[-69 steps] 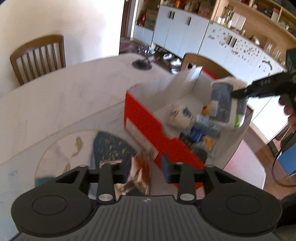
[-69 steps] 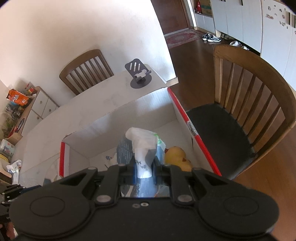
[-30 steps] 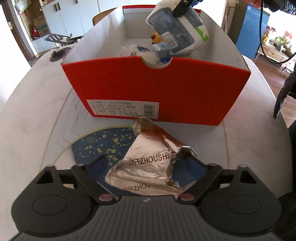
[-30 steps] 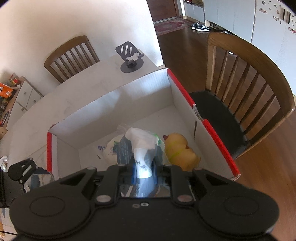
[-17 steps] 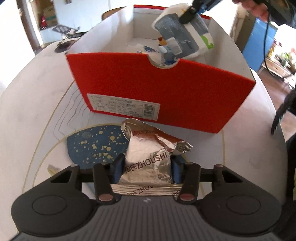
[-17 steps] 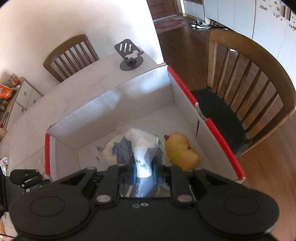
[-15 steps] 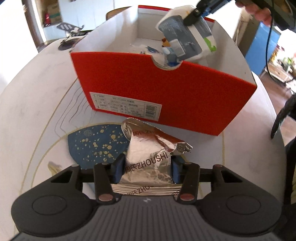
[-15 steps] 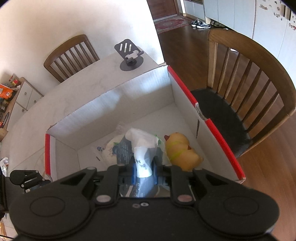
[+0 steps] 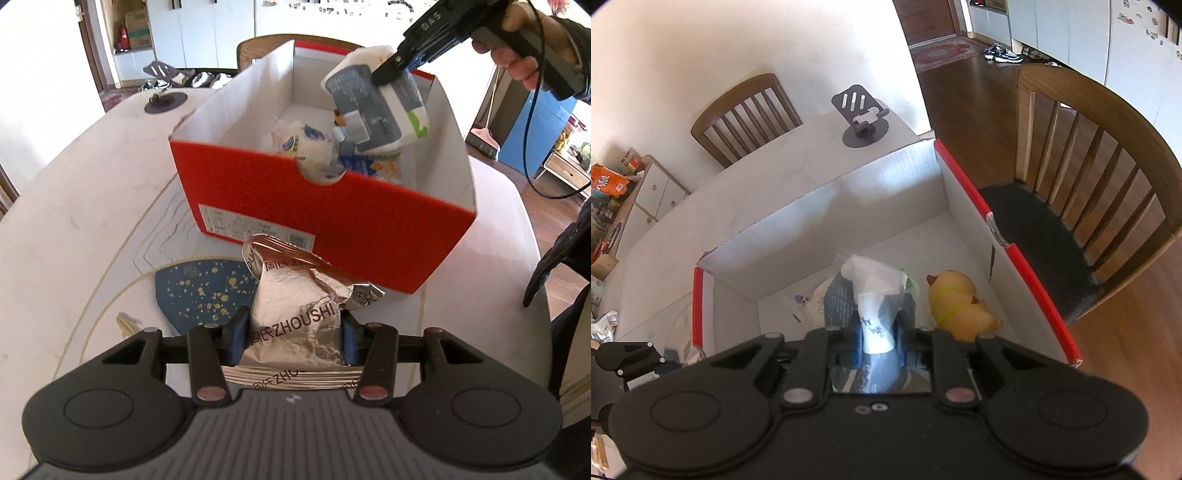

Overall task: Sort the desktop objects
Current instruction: 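Lower the white bag into the shoebox with the right gripper while the left brings the foil bag over it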

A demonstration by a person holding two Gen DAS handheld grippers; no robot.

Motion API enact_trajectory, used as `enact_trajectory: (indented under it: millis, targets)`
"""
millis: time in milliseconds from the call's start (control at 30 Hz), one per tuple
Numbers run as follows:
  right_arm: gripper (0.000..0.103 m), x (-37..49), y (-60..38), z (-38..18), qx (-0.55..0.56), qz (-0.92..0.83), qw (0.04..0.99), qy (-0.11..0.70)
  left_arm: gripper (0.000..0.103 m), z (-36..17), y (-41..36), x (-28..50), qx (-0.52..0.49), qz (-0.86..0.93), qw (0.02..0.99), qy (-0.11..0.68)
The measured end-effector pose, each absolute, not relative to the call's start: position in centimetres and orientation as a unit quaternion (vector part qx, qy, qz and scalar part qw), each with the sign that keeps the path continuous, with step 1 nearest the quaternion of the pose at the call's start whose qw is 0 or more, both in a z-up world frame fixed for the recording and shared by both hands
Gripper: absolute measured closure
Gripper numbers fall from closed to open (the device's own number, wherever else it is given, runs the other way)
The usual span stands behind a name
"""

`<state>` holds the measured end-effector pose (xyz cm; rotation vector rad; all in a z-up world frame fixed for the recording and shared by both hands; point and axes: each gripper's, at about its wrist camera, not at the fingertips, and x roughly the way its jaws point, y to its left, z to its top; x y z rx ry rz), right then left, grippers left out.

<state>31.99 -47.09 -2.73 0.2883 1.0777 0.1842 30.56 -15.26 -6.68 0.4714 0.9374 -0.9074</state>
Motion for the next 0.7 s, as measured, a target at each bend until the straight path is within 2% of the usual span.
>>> enact_trajectory:
  millis: [700]
  targets:
    - [0.087,30.5,-49.4,-1.3,0.149,0.108,0.855,0.485,0.056,-1.5,-18.1,27.8,0.215,-0.396,0.799,0.397]
